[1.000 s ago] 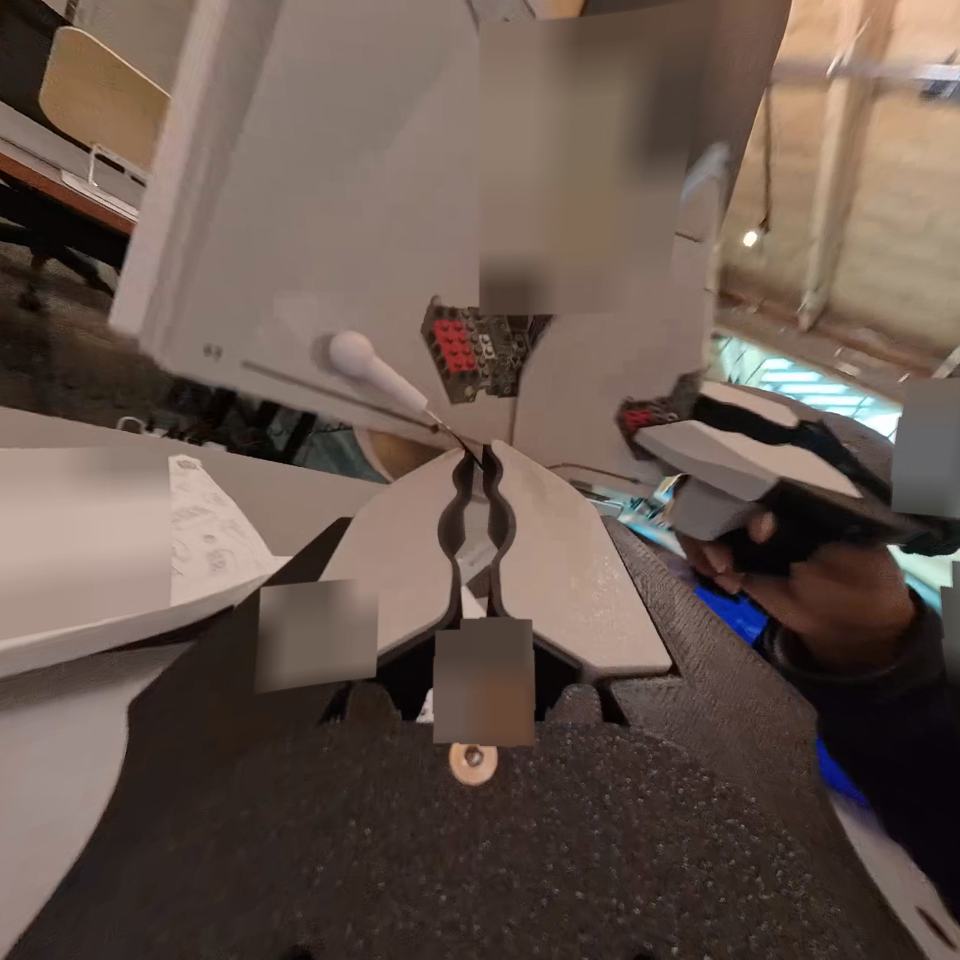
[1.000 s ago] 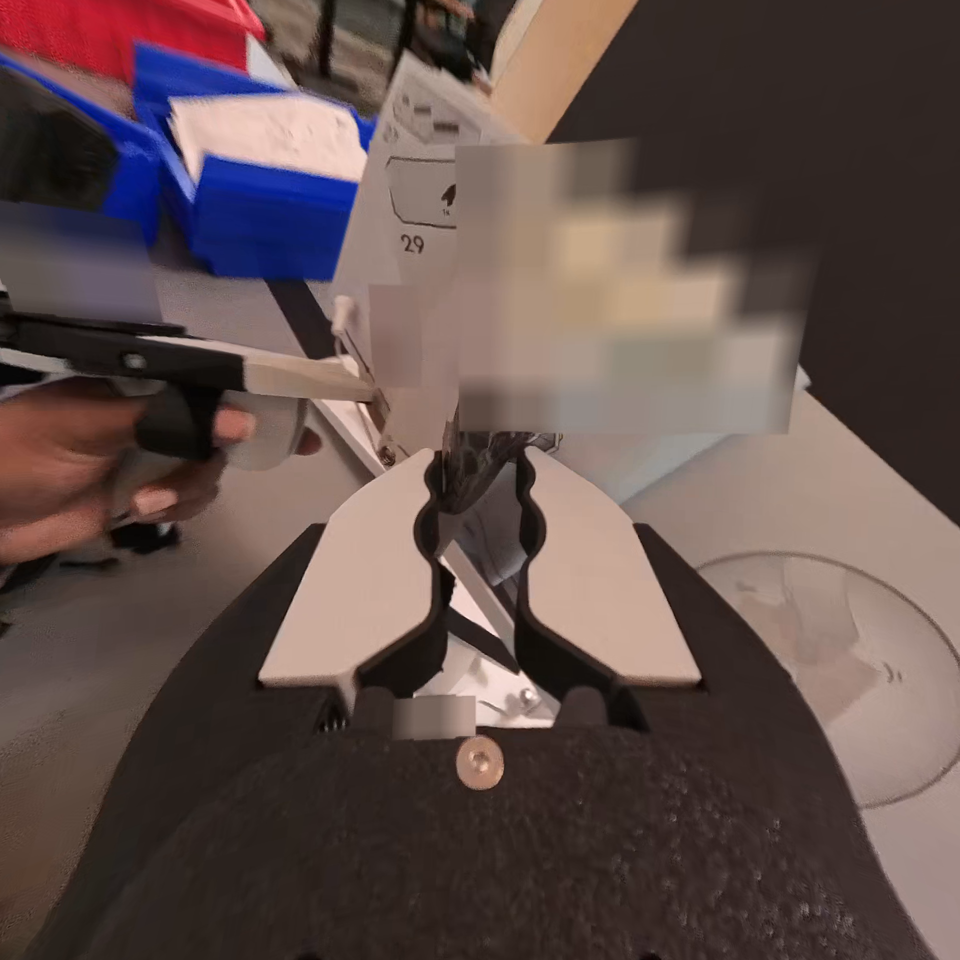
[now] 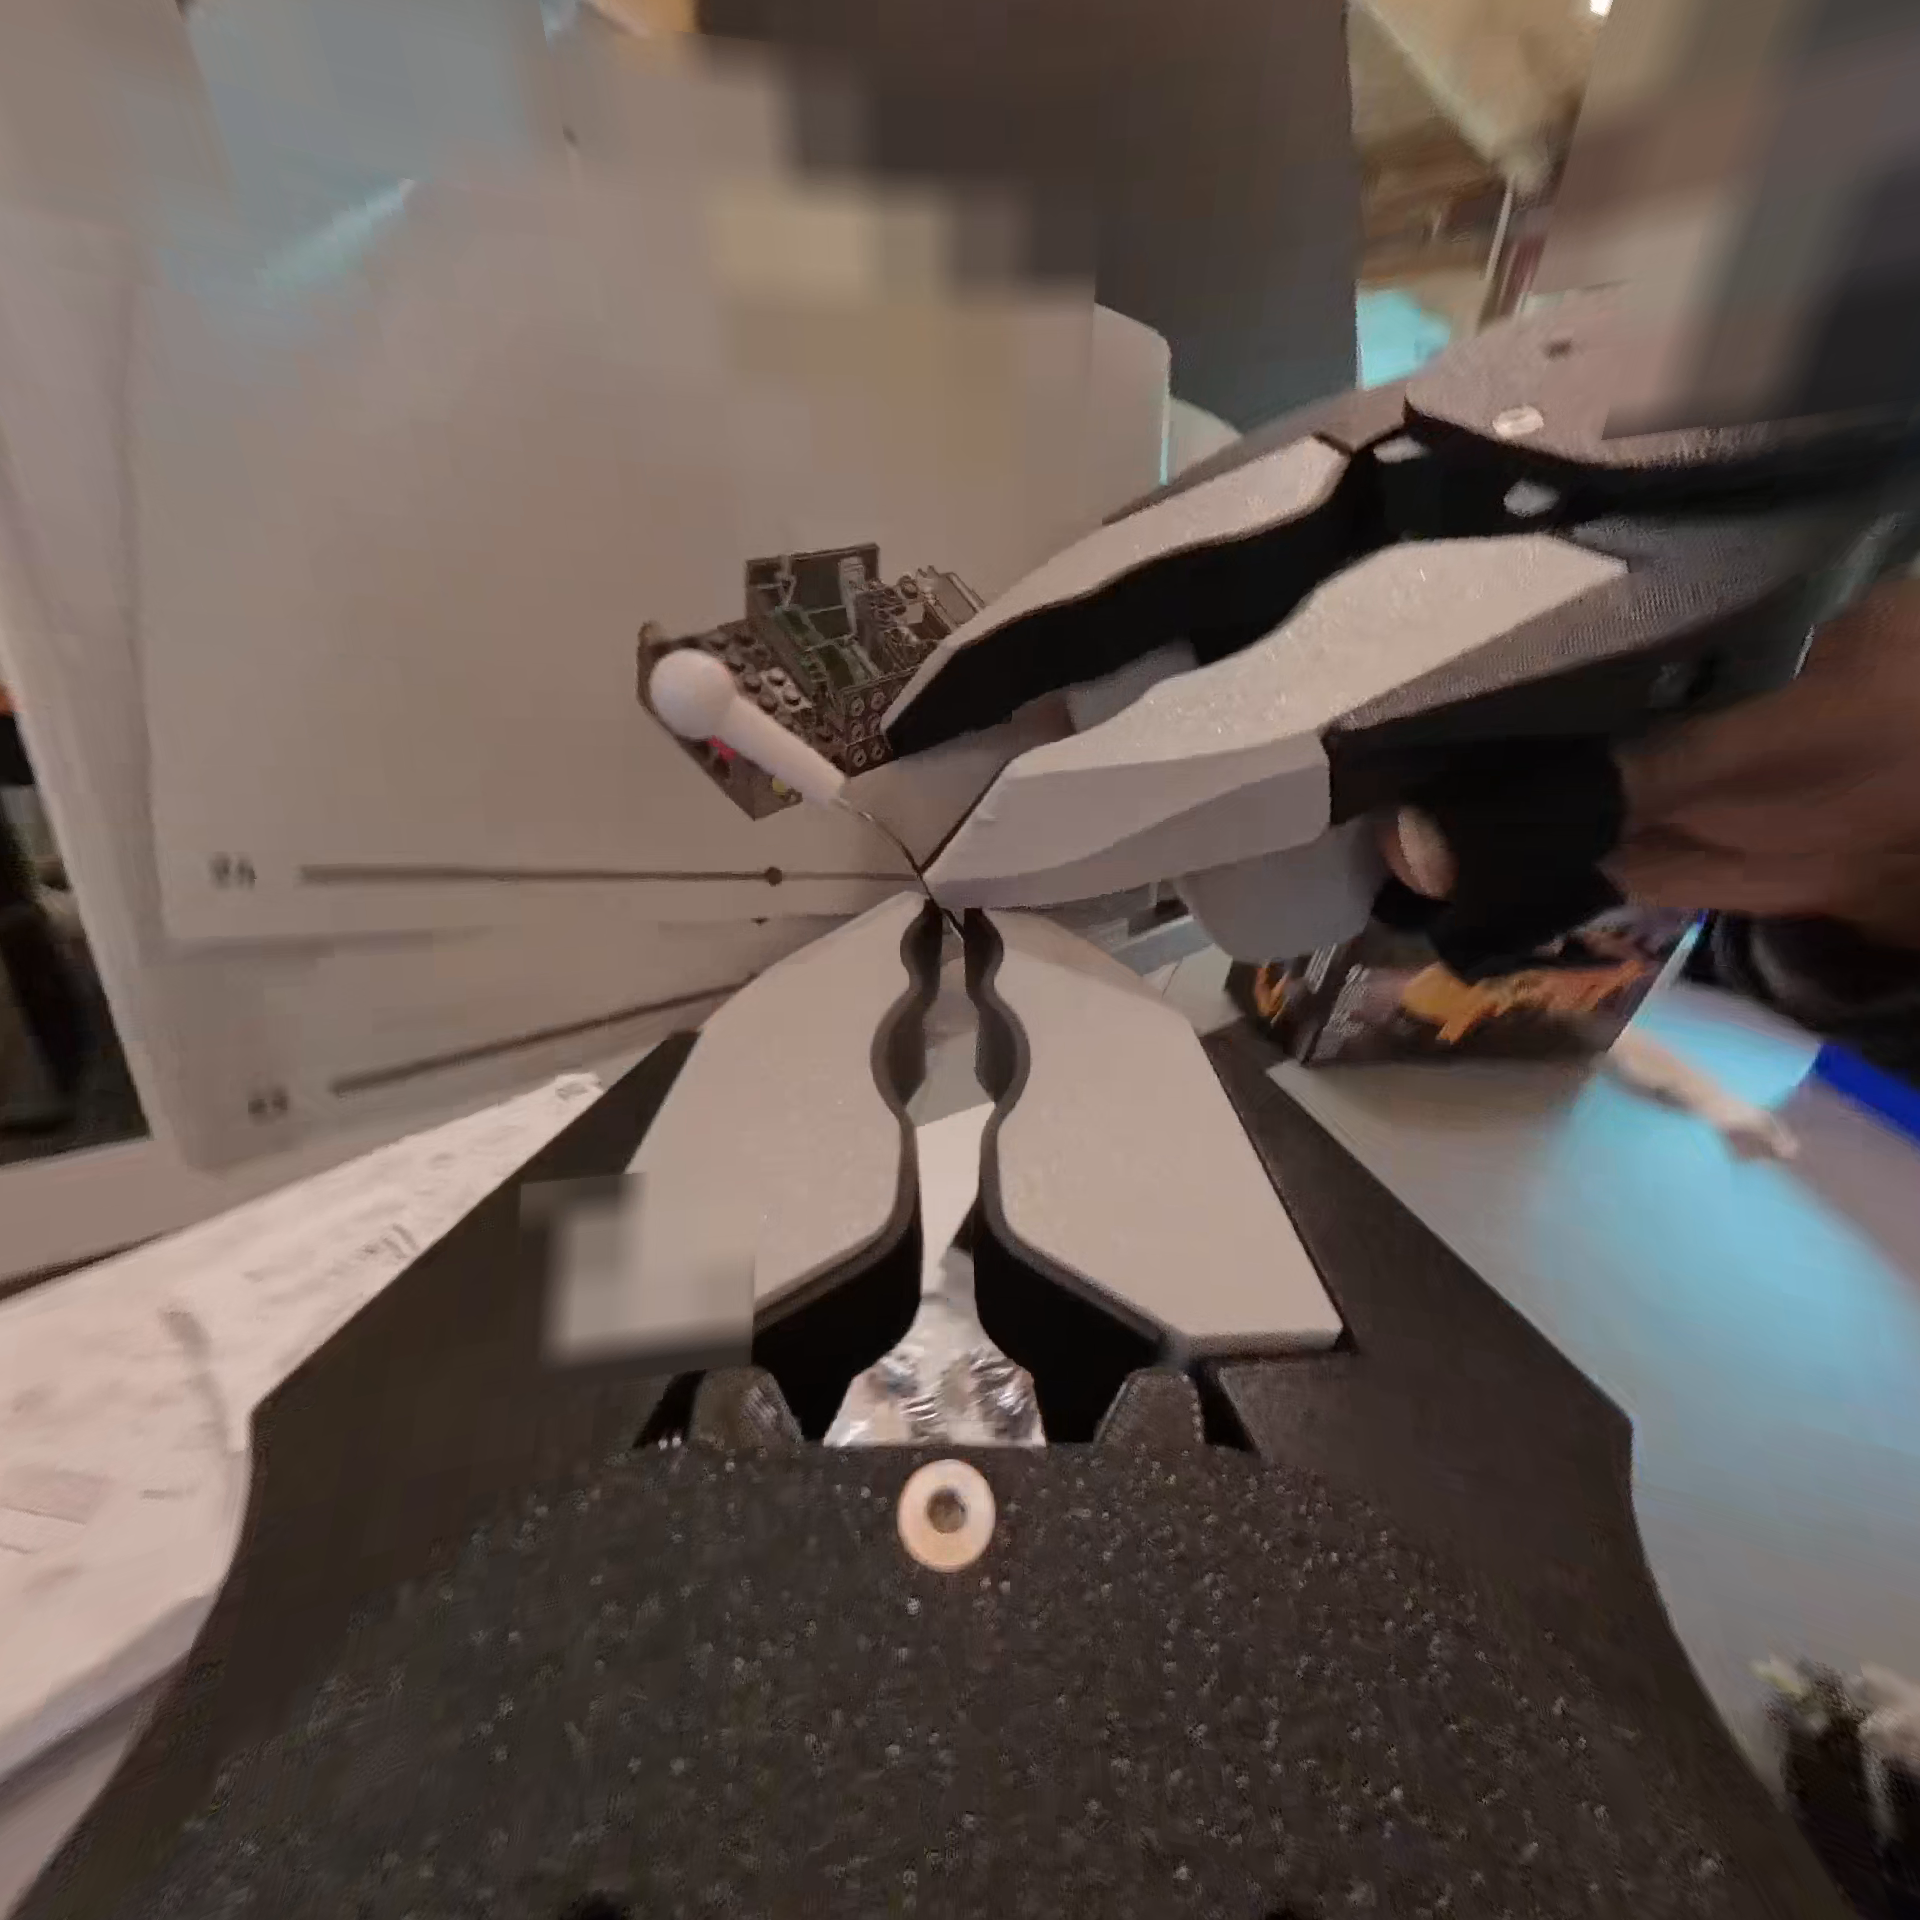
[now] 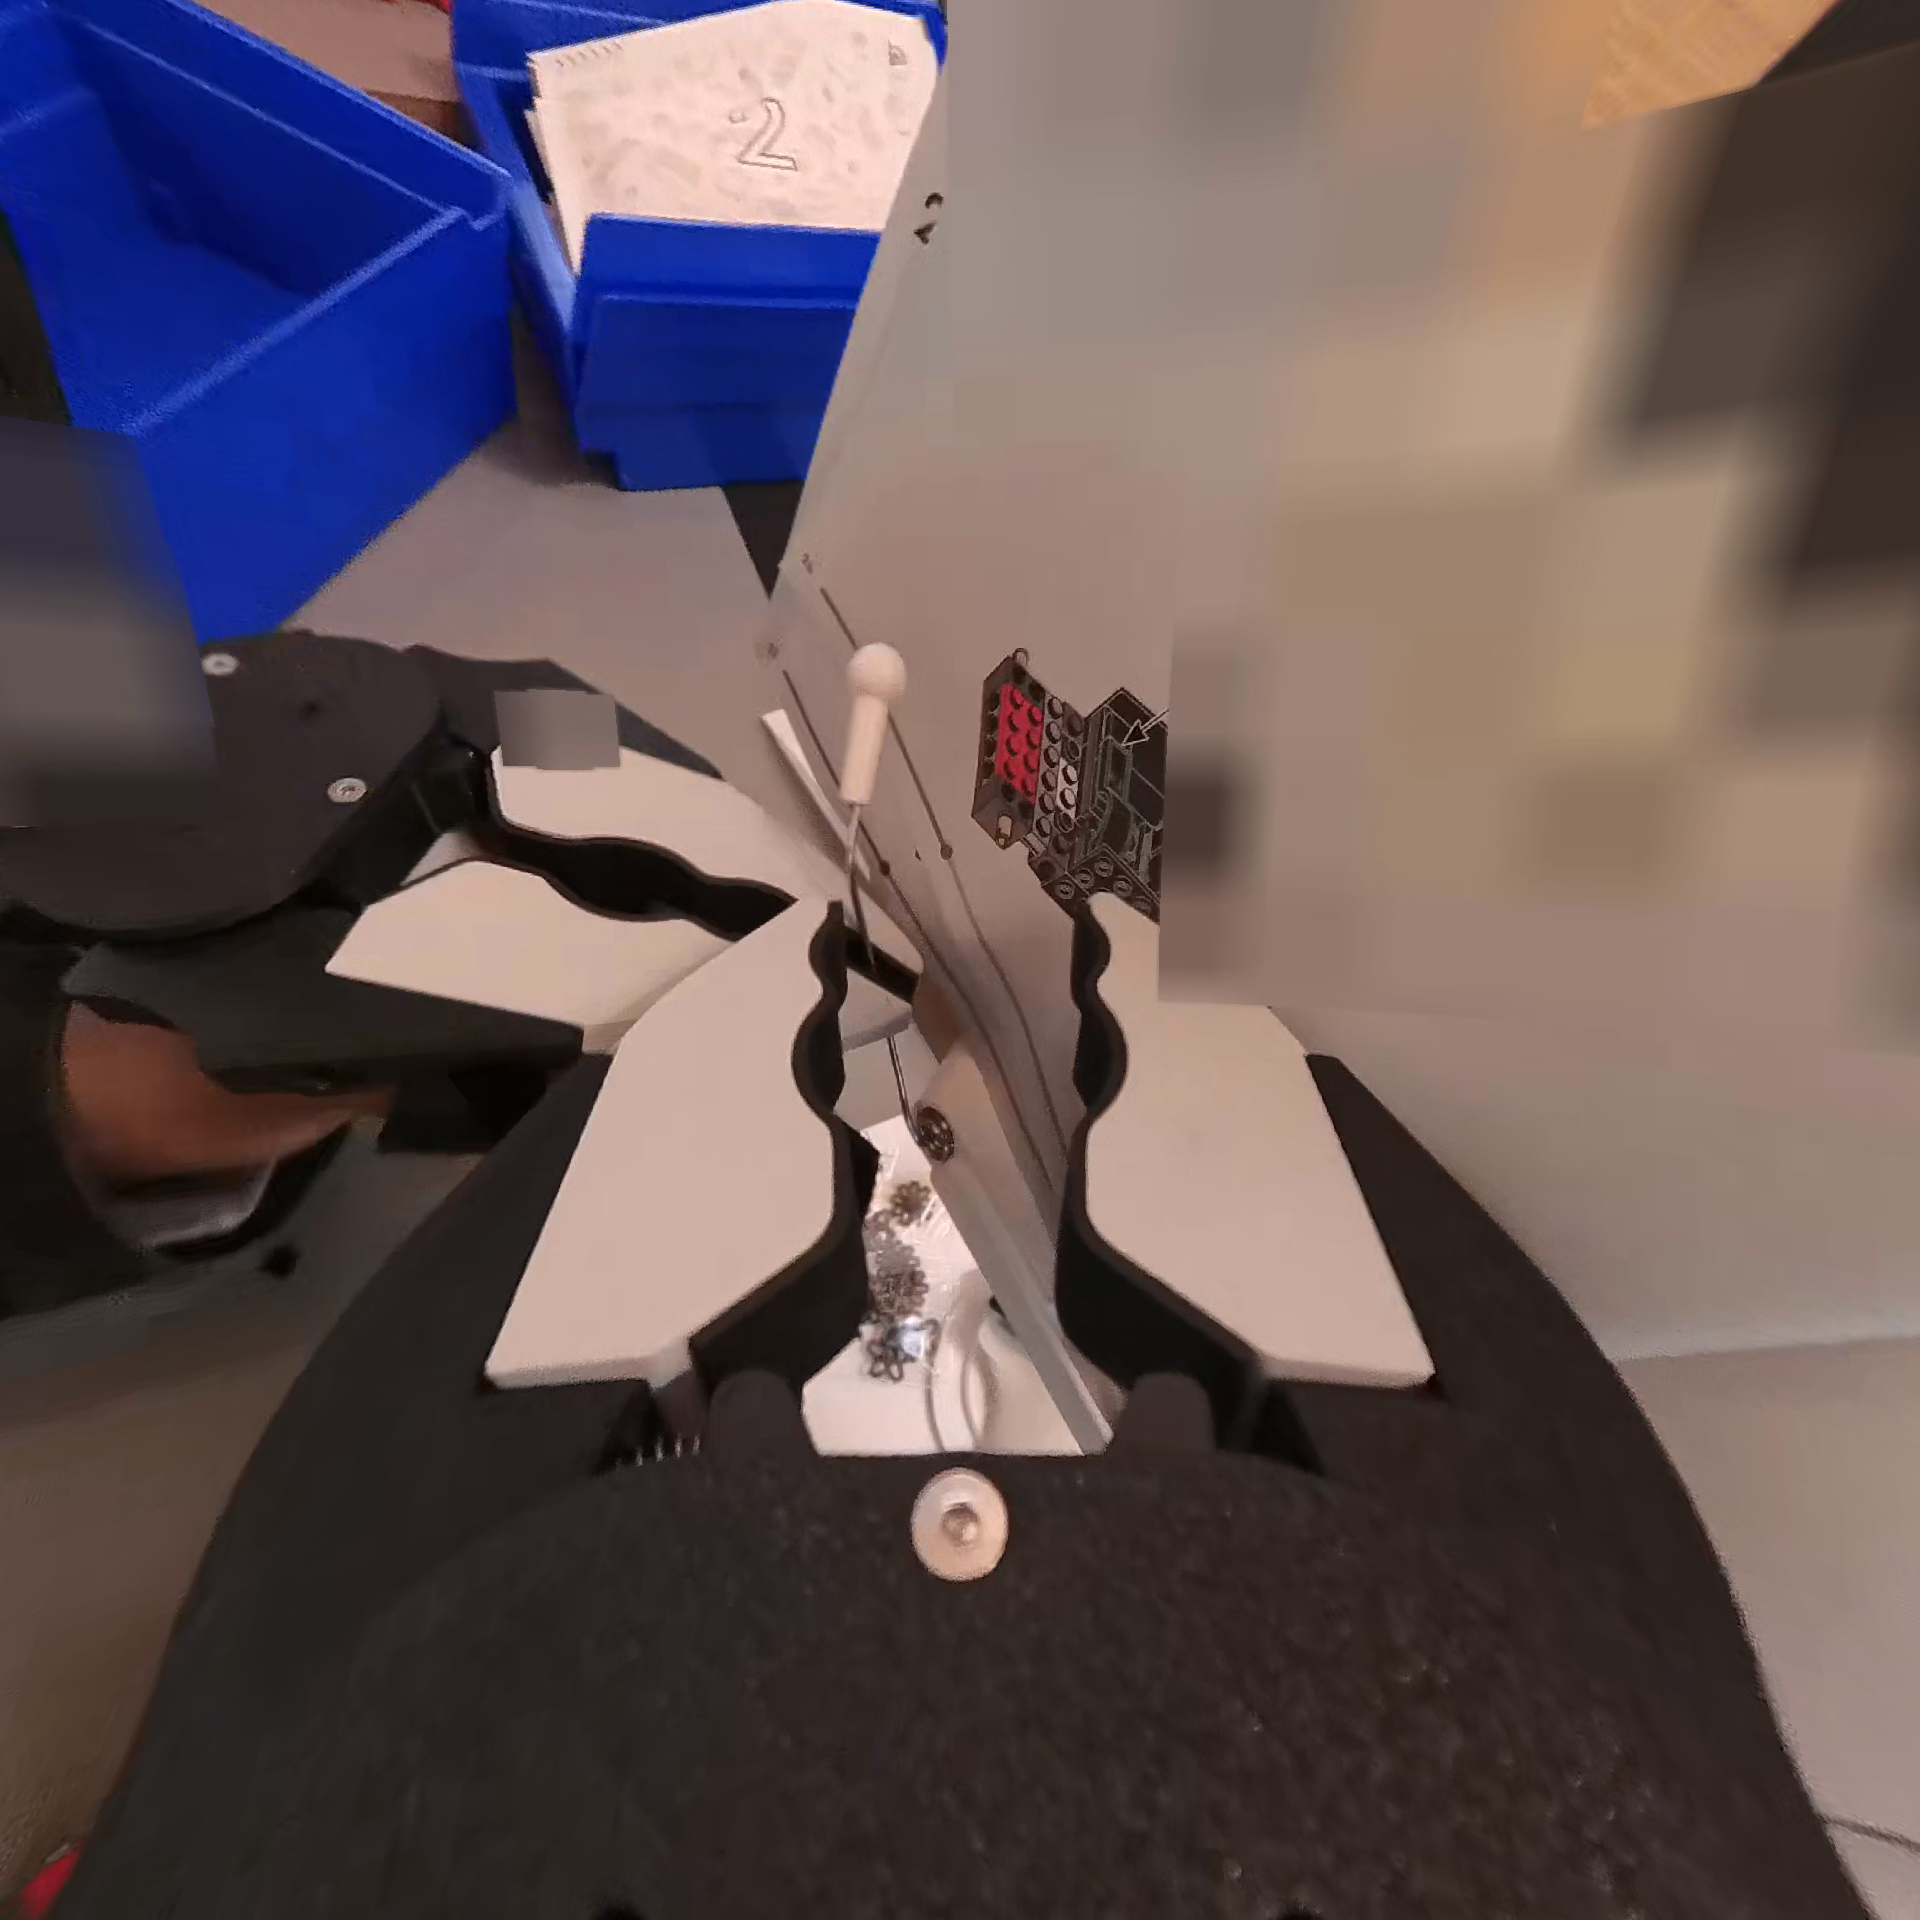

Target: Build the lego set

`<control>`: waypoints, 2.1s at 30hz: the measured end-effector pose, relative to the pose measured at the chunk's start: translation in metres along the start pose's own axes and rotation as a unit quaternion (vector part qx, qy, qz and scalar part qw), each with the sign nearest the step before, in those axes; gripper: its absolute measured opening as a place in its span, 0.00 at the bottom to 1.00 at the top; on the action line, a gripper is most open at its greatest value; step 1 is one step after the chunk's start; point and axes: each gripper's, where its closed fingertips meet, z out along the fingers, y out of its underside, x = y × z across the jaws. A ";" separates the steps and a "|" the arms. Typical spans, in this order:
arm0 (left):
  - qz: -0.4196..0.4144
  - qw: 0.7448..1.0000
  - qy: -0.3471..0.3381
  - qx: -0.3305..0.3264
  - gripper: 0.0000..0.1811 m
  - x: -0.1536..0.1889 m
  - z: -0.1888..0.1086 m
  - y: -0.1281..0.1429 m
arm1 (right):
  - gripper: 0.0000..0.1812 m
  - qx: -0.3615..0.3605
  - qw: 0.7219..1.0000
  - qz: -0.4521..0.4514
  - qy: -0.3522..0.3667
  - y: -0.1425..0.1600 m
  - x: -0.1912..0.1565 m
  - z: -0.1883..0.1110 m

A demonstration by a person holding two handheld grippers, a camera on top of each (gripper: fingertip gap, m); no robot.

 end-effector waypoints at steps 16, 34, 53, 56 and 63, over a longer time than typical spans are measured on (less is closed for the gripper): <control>0.178 0.979 0.000 -0.098 0.04 0.002 0.008 -0.001 | 0.09 0.144 0.969 -0.075 0.189 0.002 0.073 -0.077; 0.529 0.826 0.010 -0.194 0.02 0.025 0.034 0.002 | 0.09 0.088 0.954 -0.205 0.202 0.028 0.042 -0.040; 0.318 0.924 -0.137 -0.165 0.04 -0.046 -0.015 -0.041 | 0.07 0.086 0.924 -0.214 0.305 0.044 0.055 -0.053; 0.283 0.928 -0.161 -0.182 0.05 -0.070 -0.018 -0.037 | 0.08 0.081 0.929 -0.211 0.294 0.047 0.051 -0.053; 0.248 0.937 -0.177 -0.174 0.05 -0.085 -0.024 -0.043 | 0.08 0.067 0.936 -0.159 0.308 0.085 0.071 -0.084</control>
